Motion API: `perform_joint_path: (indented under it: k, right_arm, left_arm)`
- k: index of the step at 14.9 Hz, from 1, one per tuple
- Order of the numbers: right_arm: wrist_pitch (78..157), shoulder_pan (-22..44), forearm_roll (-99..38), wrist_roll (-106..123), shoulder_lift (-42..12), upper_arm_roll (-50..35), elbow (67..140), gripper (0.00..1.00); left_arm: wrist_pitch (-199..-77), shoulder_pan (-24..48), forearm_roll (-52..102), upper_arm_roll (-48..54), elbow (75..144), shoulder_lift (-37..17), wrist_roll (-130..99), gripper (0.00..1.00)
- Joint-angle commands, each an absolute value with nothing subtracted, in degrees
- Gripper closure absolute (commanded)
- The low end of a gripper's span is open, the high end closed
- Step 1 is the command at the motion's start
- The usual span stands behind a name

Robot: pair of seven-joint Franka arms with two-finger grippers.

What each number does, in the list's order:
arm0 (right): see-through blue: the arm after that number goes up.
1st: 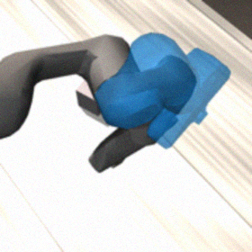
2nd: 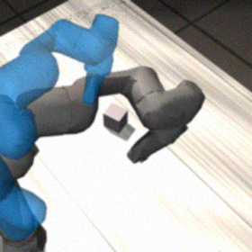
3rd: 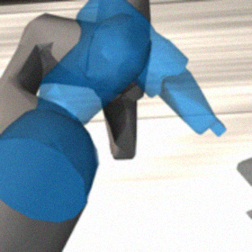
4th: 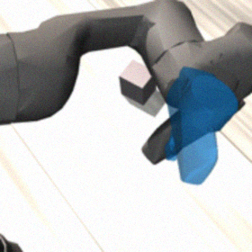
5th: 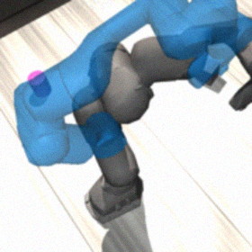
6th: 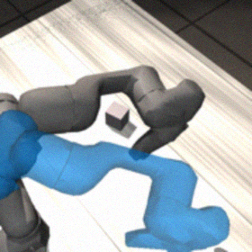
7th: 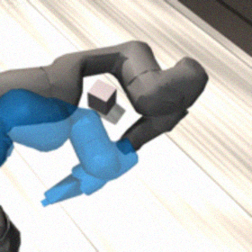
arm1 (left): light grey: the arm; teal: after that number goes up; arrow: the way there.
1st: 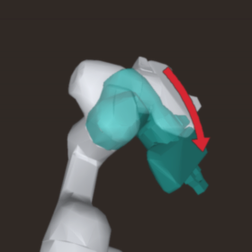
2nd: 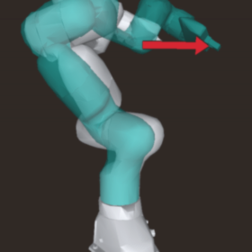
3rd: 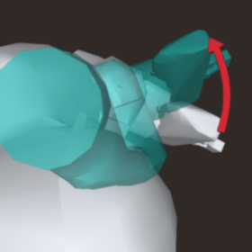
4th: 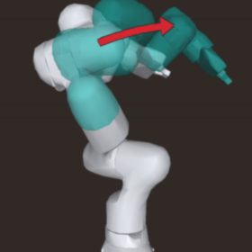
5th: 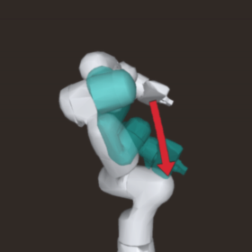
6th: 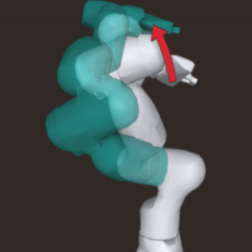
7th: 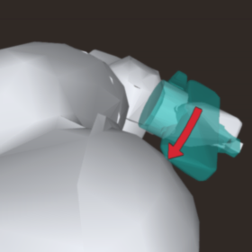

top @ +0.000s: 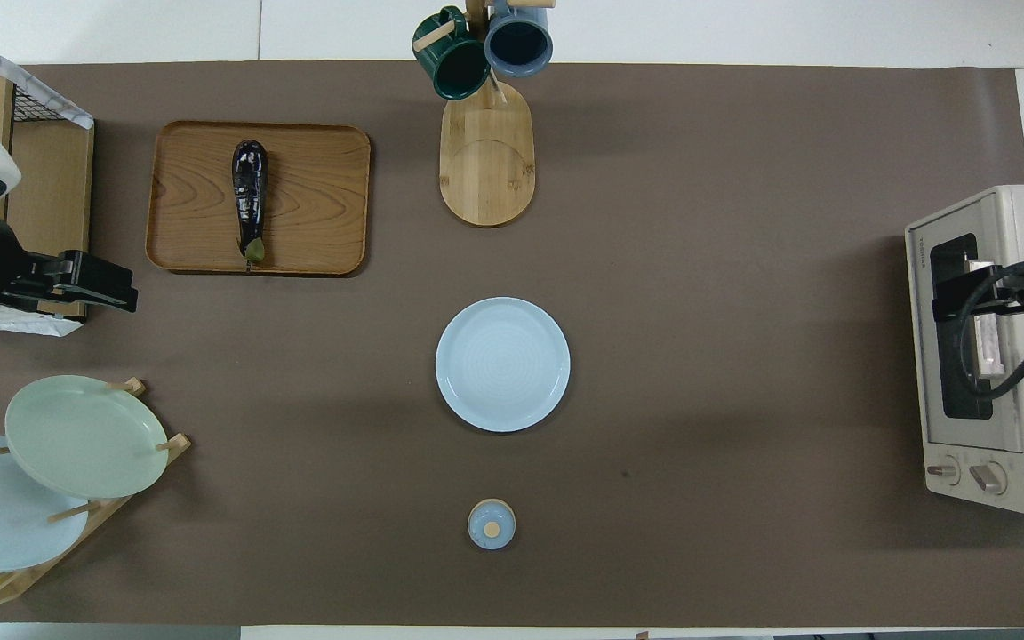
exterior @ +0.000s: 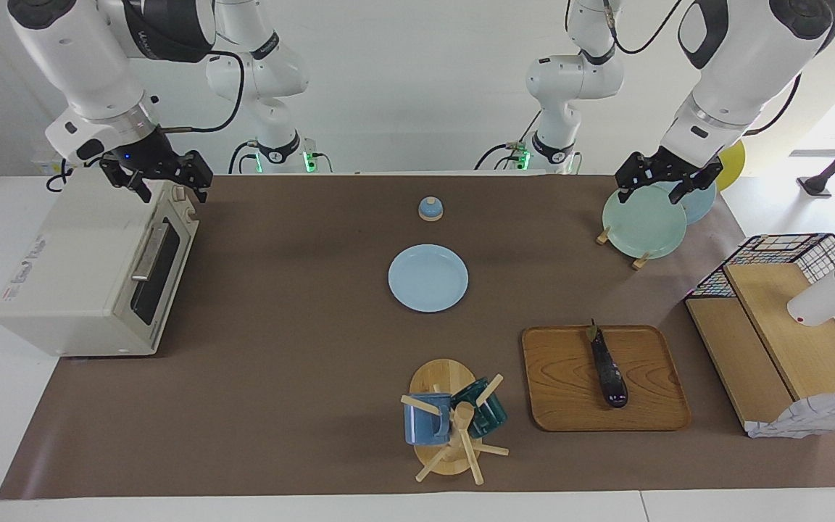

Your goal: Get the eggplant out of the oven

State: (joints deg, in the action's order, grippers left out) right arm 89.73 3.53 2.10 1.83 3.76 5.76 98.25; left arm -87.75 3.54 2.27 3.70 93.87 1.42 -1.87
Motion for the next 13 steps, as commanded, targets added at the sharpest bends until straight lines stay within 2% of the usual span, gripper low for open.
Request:
perform_joint_path:
  k: [1, 13]
  right_arm:
    - [89.6, 3.3, 0.5, 1.8, 4.6, 5.9, 99.1, 0.00]
    - [89.6, 3.3, 0.5, 1.8, 4.5, 5.9, 99.1, 0.00]
  left_arm:
    - [-86.6, 4.1, 2.8, 3.4, 93.3, 1.5, -2.7, 0.00]
    - [-86.8, 3.3, 2.7, 3.9, 93.3, 1.6, -2.5, 0.00]
